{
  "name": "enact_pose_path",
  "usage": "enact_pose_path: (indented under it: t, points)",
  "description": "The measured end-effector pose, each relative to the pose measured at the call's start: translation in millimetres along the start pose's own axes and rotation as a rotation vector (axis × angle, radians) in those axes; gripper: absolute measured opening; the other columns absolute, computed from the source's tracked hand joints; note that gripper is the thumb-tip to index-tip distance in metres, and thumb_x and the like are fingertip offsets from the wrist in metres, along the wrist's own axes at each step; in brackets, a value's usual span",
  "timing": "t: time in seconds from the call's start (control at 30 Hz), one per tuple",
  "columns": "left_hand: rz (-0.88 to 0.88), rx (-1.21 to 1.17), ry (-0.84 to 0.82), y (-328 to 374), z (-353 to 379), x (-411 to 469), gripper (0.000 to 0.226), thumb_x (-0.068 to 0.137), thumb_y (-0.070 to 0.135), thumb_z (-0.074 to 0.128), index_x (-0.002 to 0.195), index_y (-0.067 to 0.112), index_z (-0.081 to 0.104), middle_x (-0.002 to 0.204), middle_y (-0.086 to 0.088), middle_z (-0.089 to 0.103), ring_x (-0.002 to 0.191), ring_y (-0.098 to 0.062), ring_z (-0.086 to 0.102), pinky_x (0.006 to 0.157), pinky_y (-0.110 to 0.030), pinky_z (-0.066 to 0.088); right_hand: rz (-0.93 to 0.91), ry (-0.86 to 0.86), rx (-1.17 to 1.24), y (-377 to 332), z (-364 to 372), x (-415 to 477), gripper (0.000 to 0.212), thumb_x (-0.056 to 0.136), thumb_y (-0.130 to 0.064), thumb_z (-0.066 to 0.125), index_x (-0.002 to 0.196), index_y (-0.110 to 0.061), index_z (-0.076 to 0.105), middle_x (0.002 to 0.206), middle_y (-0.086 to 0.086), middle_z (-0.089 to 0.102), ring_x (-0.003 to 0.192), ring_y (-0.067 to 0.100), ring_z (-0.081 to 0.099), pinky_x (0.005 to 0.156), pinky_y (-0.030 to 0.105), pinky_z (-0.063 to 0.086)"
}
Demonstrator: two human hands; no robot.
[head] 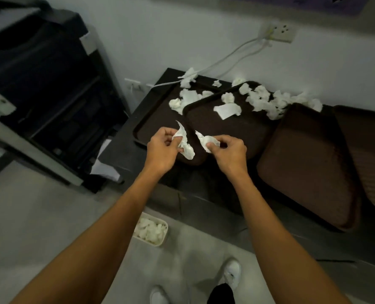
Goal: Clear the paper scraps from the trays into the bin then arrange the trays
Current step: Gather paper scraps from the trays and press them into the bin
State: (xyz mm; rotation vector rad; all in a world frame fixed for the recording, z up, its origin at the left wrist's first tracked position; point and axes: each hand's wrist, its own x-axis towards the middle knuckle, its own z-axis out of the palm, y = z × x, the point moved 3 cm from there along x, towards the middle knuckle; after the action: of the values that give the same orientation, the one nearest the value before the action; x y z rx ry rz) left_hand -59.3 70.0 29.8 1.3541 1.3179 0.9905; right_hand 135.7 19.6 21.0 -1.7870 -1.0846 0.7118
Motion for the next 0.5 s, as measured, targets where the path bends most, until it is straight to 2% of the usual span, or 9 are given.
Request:
enact_pose_path:
  t: [0.13, 0.23, 0.3, 0.4, 0.5]
  points:
    - [-0.012, 0.002, 0.100, -33, -73, -26, 0.006, 0.098, 0.014, 0.066, 0.100, 0.019, 0.064, 0.101, -0.006, 0.074, 0.084, -0.020, 0.076, 0.067, -0.017, 0.055, -0.008, -0.089, 0.017, -15, 69, -38, 0.015, 0.089, -0.018, 0.079, 0.104, -0.019, 0.079, 0.097, -0.013, 0.074, 0.089, -0.003, 0.067, 0.077, 0.008, 0.047]
    - [-0.047, 0.029, 0.172, -64, -120, -43, 0.006, 0.097, 0.018, 0.068, 0.099, 0.023, 0.065, 0.099, -0.002, 0.075, 0.083, -0.019, 0.076, 0.077, -0.029, 0.060, -0.019, -0.142, 0.026, -24, 113, -61, 0.010, 0.088, -0.016, 0.078, 0.098, -0.019, 0.079, 0.091, -0.015, 0.073, 0.085, -0.008, 0.066, 0.069, 0.002, 0.046]
    - [-0.075, 0.025, 0.222, -83, -146, -54, 0.006, 0.096, 0.018, 0.069, 0.098, 0.022, 0.065, 0.097, -0.002, 0.075, 0.082, -0.017, 0.076, 0.081, -0.035, 0.061, -0.027, -0.167, 0.030, -28, 139, -76, 0.010, 0.088, -0.015, 0.078, 0.097, -0.019, 0.079, 0.090, -0.015, 0.074, 0.085, -0.007, 0.066, 0.069, 0.003, 0.046]
    - [-0.122, 0.007, 0.297, -108, -177, -70, 0.007, 0.094, 0.015, 0.072, 0.099, 0.017, 0.067, 0.097, -0.005, 0.074, 0.084, -0.018, 0.075, 0.081, -0.036, 0.062, -0.028, -0.220, 0.014, -26, 174, -97, 0.010, 0.089, -0.015, 0.077, 0.098, -0.019, 0.079, 0.091, -0.012, 0.074, 0.085, -0.002, 0.068, 0.070, 0.004, 0.048]
    - [-0.180, 0.000, 0.357, -139, -200, -84, 0.012, 0.092, 0.012, 0.073, 0.096, 0.021, 0.067, 0.098, -0.006, 0.073, 0.090, -0.022, 0.074, 0.084, -0.038, 0.062, -0.017, -0.291, -0.018, -14, 207, -116, 0.013, 0.091, -0.013, 0.076, 0.101, -0.022, 0.078, 0.093, -0.012, 0.073, 0.086, 0.000, 0.068, 0.069, 0.005, 0.049]
